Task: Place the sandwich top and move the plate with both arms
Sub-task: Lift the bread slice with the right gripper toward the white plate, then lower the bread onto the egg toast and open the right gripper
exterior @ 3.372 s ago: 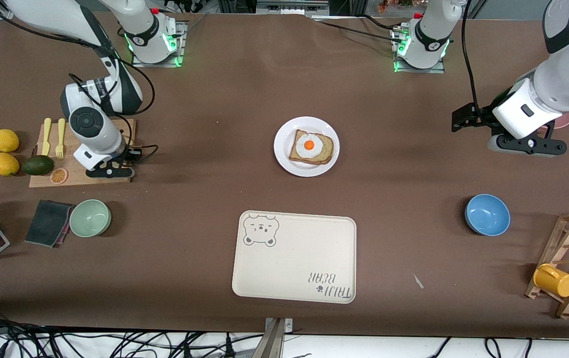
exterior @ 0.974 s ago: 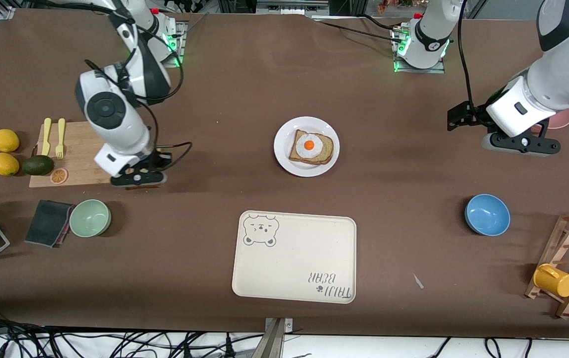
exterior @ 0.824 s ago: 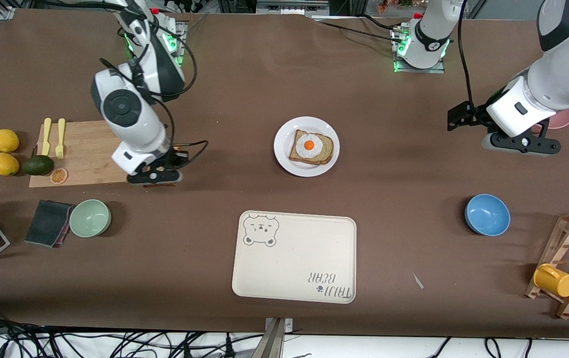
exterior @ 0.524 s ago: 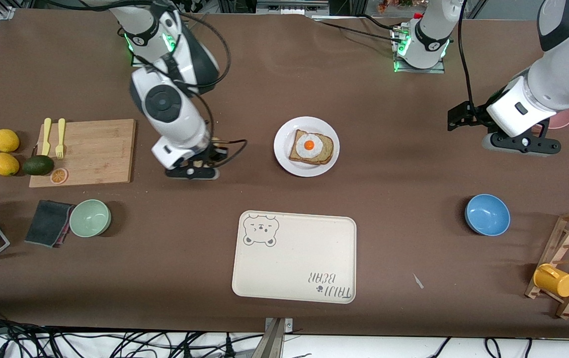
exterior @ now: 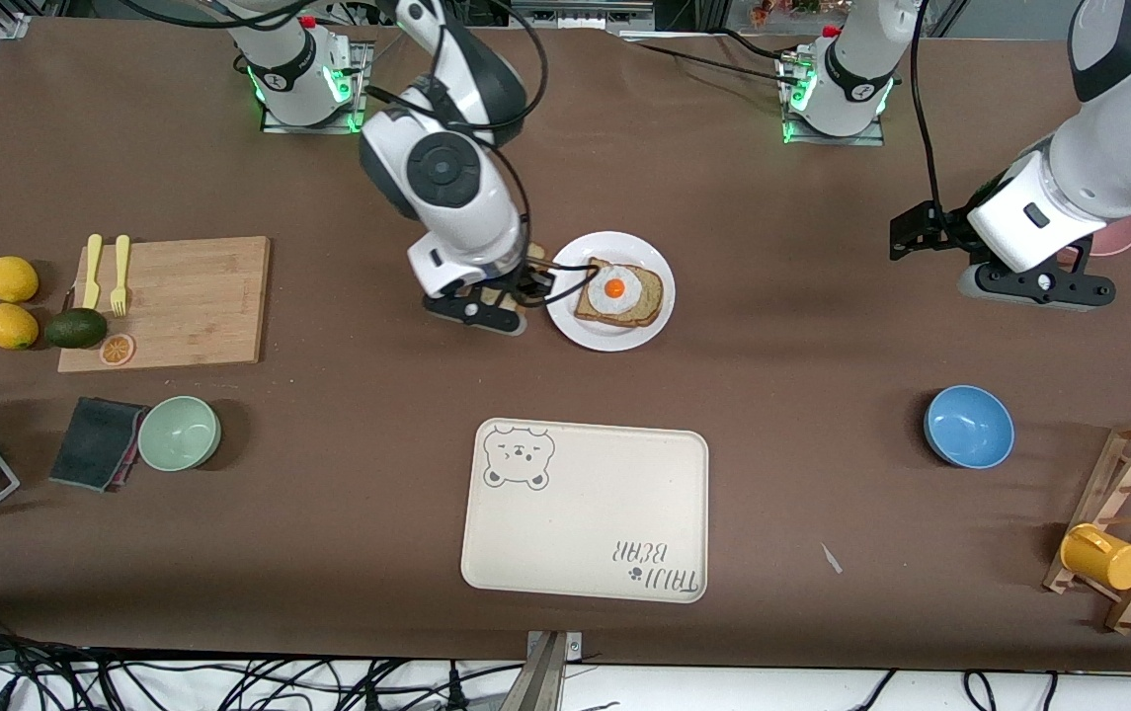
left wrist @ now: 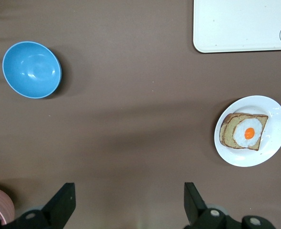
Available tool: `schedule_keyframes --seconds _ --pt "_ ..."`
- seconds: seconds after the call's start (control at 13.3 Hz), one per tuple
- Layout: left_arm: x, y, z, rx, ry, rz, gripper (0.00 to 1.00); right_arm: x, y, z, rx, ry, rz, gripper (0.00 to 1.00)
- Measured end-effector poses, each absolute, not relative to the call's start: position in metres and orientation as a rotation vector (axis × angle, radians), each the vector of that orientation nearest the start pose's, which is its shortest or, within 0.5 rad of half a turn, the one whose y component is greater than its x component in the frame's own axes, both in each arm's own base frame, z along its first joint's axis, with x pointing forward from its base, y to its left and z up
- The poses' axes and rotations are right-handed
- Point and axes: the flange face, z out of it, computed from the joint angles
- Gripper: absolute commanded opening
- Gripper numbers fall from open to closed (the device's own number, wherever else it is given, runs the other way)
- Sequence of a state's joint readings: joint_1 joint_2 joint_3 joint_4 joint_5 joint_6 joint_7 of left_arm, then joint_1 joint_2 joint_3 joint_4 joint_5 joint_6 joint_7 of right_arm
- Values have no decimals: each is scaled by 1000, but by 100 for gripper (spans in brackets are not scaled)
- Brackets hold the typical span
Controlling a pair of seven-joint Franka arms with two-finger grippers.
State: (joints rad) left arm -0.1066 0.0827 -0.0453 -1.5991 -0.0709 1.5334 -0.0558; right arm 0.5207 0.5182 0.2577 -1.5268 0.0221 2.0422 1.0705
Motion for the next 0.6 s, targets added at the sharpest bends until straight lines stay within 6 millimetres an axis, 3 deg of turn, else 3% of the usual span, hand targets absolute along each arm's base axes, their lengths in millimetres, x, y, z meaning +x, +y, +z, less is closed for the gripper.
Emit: schedule_keyframes --seconds 0.3,0.6 --pt "563 -92 562 -3188 146 247 100 486 526 337 -2918 667 191 0" --pt "563 -91 562 -3188 145 247 100 466 550 314 -2888 744 215 0"
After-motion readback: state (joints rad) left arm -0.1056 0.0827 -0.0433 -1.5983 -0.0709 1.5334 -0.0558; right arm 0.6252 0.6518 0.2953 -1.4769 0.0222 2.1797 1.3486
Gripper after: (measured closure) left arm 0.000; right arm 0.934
